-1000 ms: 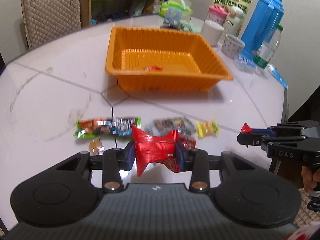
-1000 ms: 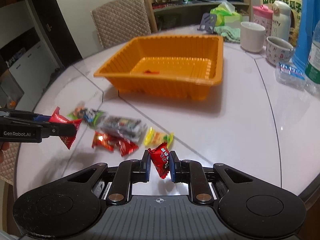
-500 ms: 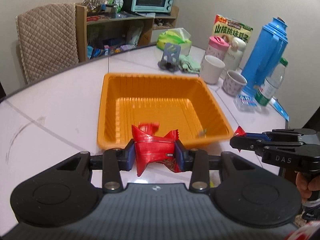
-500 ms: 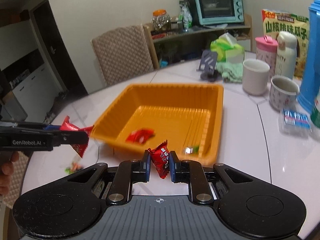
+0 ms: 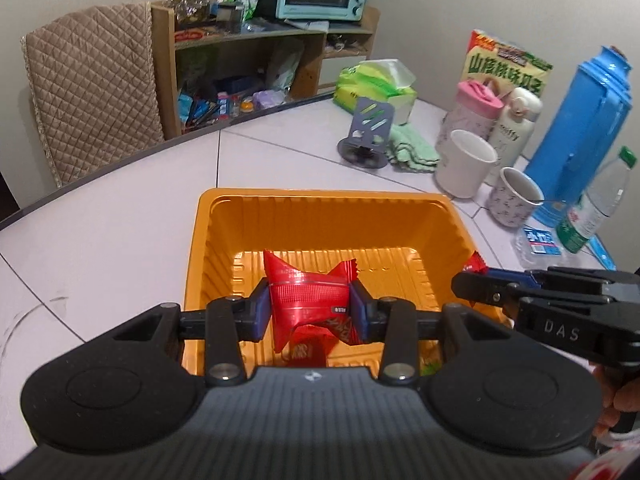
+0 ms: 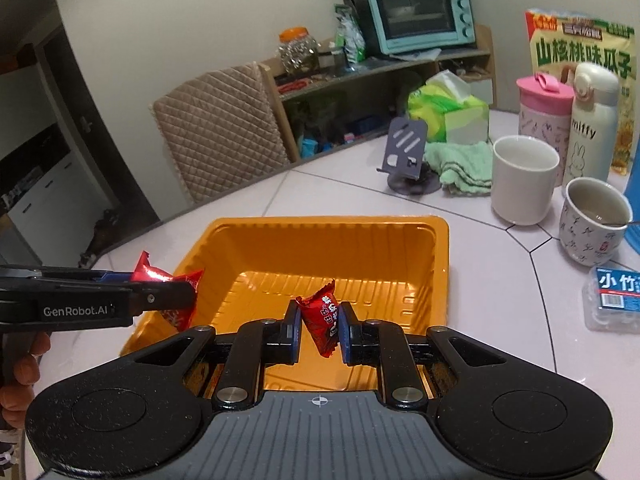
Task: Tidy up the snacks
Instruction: 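Carry both red candies over the orange tray and open both grippers, then withdraw both tools from the tray back toward the snack pile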
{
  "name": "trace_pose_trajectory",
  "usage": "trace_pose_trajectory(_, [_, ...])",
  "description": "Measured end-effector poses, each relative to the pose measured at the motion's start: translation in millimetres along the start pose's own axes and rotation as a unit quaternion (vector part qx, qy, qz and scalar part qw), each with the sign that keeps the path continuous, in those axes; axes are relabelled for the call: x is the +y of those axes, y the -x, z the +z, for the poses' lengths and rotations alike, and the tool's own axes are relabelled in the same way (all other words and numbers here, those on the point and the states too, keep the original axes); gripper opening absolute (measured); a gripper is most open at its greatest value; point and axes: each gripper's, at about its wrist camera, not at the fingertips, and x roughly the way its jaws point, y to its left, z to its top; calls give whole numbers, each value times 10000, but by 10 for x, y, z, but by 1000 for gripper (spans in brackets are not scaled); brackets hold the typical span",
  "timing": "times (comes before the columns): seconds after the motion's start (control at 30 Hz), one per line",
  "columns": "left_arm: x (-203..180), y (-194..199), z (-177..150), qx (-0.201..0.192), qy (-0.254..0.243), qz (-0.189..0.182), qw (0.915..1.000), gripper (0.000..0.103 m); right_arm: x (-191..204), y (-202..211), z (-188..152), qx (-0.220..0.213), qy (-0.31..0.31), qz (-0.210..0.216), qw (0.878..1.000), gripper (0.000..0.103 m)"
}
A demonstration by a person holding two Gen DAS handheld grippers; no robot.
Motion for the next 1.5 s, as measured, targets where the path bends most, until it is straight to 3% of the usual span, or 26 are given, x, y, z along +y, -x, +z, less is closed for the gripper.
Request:
trace_pose_trajectory(0.53, [38, -512, 239, 151, -39, 133, 9998, 37, -111, -367, 98, 146, -182, -108, 9997, 19])
trace_pose_trajectory(0.67, [47, -510, 250, 123, -47, 86, 9999, 48, -110, -358, 98, 146, -210, -78, 9996, 19])
trace_pose_trajectory(1.13, [168, -287, 136, 132, -10, -35, 9999, 51, -87, -346, 106, 184, -238, -11, 9995, 19])
trace_pose_trajectory(1.3, [198, -191, 113, 93, 47, -54, 9999, 54, -28, -315, 155, 20, -237, 69, 9997, 20])
trace_pose_trajectory(1.37, [202, -145, 107, 64, 62, -50, 9999, 57, -18, -296, 185, -34, -314, 149, 9994, 30])
trace_pose_trajectory(1.43, [211, -95, 105, 37, 92, -56, 9999, 59, 5, -236, 206, -195, -320, 105, 9992, 55])
trace_pose_trajectory(1.5, [224, -36, 93, 2, 124, -83, 9999, 59, 29, -157, 224, -359, -294, 60, 9989, 60])
